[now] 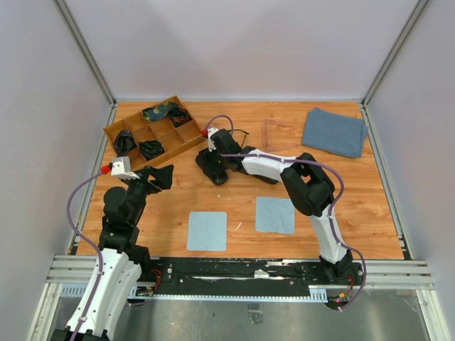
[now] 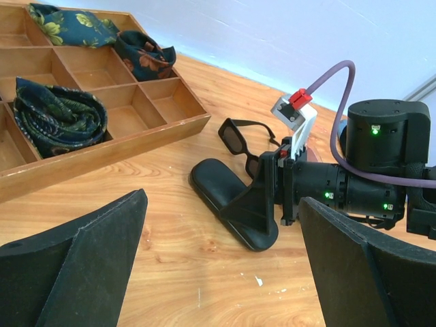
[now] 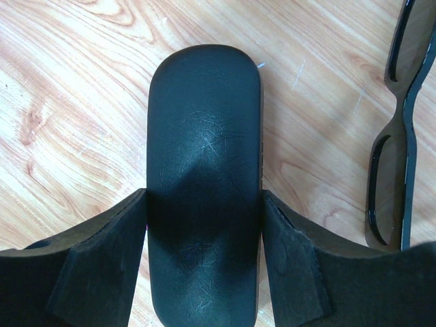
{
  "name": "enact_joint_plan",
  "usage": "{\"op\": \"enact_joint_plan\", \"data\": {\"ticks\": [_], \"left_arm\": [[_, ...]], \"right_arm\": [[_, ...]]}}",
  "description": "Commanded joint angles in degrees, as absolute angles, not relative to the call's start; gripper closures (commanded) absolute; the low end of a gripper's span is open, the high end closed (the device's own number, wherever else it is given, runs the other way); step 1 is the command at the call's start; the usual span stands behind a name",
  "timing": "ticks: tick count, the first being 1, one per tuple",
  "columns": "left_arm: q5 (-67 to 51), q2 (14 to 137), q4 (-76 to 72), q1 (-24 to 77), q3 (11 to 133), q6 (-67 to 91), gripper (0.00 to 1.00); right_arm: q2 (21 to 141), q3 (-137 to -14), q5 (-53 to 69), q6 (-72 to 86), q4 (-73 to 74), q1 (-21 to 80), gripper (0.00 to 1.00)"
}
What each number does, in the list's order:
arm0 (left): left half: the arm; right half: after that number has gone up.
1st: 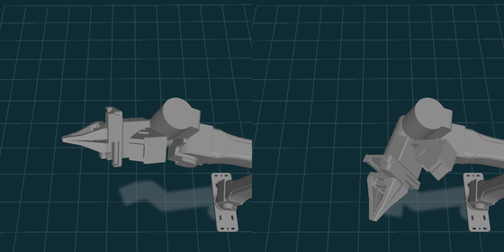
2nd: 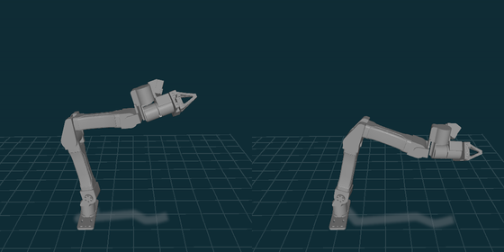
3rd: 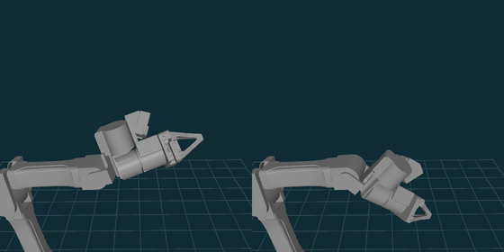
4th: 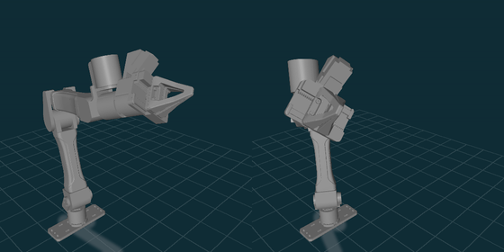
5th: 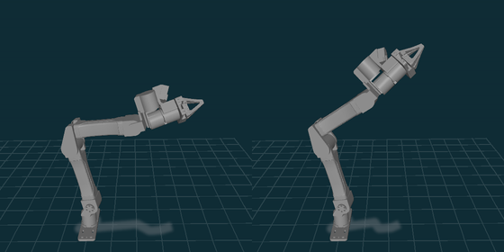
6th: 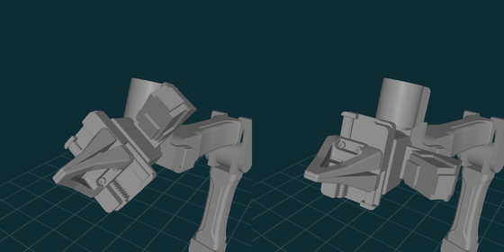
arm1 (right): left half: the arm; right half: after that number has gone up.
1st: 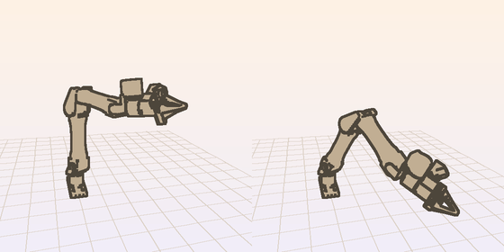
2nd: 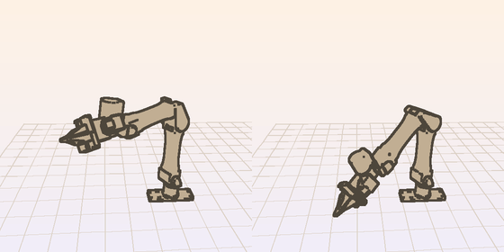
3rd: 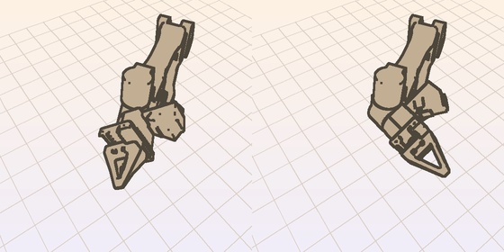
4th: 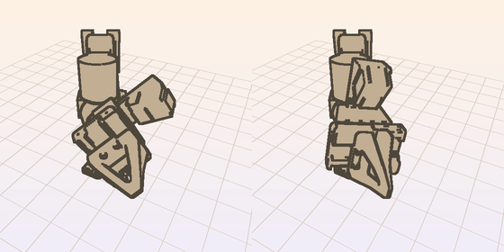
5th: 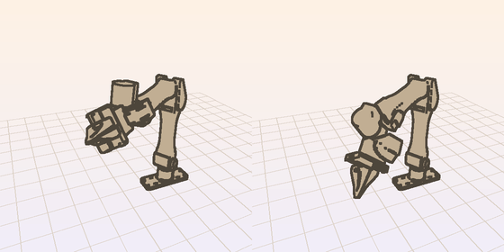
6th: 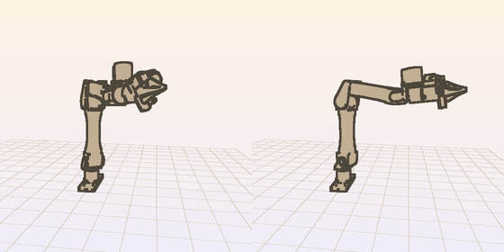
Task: Organize the sunglasses
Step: Pick up the sunglasses case from the center of the board.
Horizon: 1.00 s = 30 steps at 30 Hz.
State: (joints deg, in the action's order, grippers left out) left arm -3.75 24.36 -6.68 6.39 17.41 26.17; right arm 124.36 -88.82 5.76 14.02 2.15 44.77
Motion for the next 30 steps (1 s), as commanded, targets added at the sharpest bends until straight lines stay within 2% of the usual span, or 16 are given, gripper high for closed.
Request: {"op": "enact_joint_plan", "data": {"ticks": [1,6,8,9,13,20,26,28,30], "left_arm": [[-5.0,24.2,-6.8,5.9,18.0,26.9,0.0],[-5.8,24.8,-7.3,6.0,17.3,27.5,0.0],[-5.8,25.0,-7.5,6.0,17.2,27.6,0.0],[-5.9,25.0,-7.5,6.0,17.3,27.6,0.0],[-5.8,25.1,-7.4,5.9,17.6,27.7,0.0],[-5.9,25.1,-7.2,5.9,17.6,27.6,0.0],[-5.8,25.1,-7.2,6.0,17.5,27.6,0.0],[-5.8,25.2,-7.2,5.9,17.6,27.6,0.0],[-5.8,25.4,-7.3,6.0,17.4,27.6,0.0]], "right_arm": [[122.4,-87.4,5.4,14.6,2.9,45.5,0.75],[121.4,-86.6,6.0,14.7,2.0,45.6,0.82],[121.4,-86.7,5.9,14.6,2.2,45.6,0.75],[121.4,-86.9,5.8,14.5,2.5,45.5,0.63],[121.5,-87.3,5.2,14.1,3.4,45.5,0.43],[121.6,-88.1,5.0,12.8,4.4,45.5,0.32],[121.3,-87.8,5.1,12.7,4.2,45.5,0.46],[121.2,-87.8,5.2,12.7,4.1,45.4,0.55],[121.0,-87.8,5.3,12.7,4.0,45.4,0.67]]}}
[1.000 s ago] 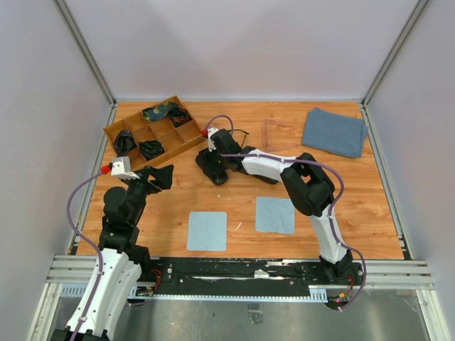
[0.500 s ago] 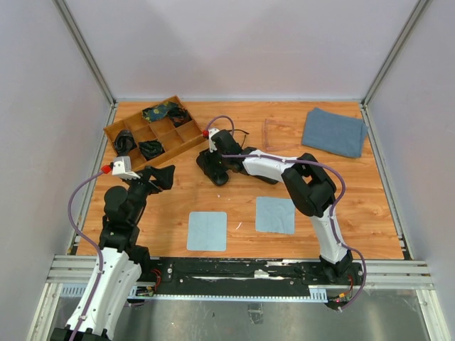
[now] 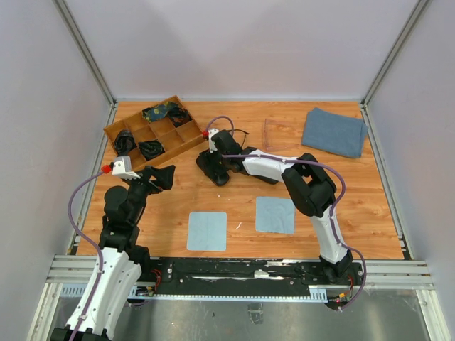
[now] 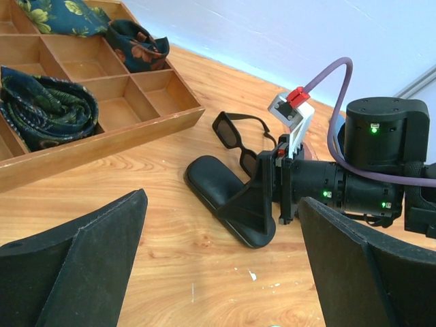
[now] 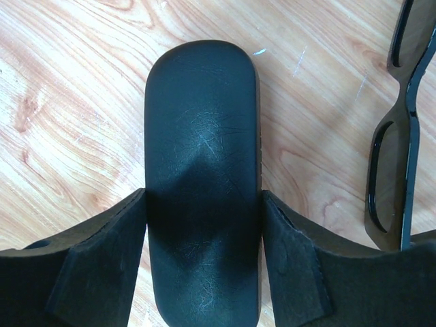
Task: Organize the sunglasses
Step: Pick up the sunglasses case from the center of the board.
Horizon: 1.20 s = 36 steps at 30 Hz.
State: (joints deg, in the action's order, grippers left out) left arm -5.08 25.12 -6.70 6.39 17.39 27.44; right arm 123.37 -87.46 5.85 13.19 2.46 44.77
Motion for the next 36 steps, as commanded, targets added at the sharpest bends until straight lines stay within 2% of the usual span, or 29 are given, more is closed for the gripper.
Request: {"op": "enact_joint_plan", "data": {"ticks": [1,6,15,20,36], "left_arm": [[-5.8,25.5,-7.3,5.9,17.3,27.7,0.0],[-5.9,27.5,-7.8,5.9,17.1,28.6,0.0],[-6.9,33.3,-10.4,6.3,16.0,31.8,0.0],[-2.3,35.9,-12.2,12.1,16.7,32.7,0.0],[13.6,50.5,-18.1,32.9,20.9,33.7,0.0]], "right_arm": [[121.0,-87.8,5.5,12.7,4.0,45.5,0.71],[118.7,-86.6,6.3,13.2,2.9,45.5,0.82],[107.8,-76.6,6.2,19.2,-4.3,45.4,0.93],[101.6,-69.6,5.2,24.5,-8.7,45.4,0.99],[89.2,-58.3,0.8,34.4,-12.8,45.4,0.99]]}}
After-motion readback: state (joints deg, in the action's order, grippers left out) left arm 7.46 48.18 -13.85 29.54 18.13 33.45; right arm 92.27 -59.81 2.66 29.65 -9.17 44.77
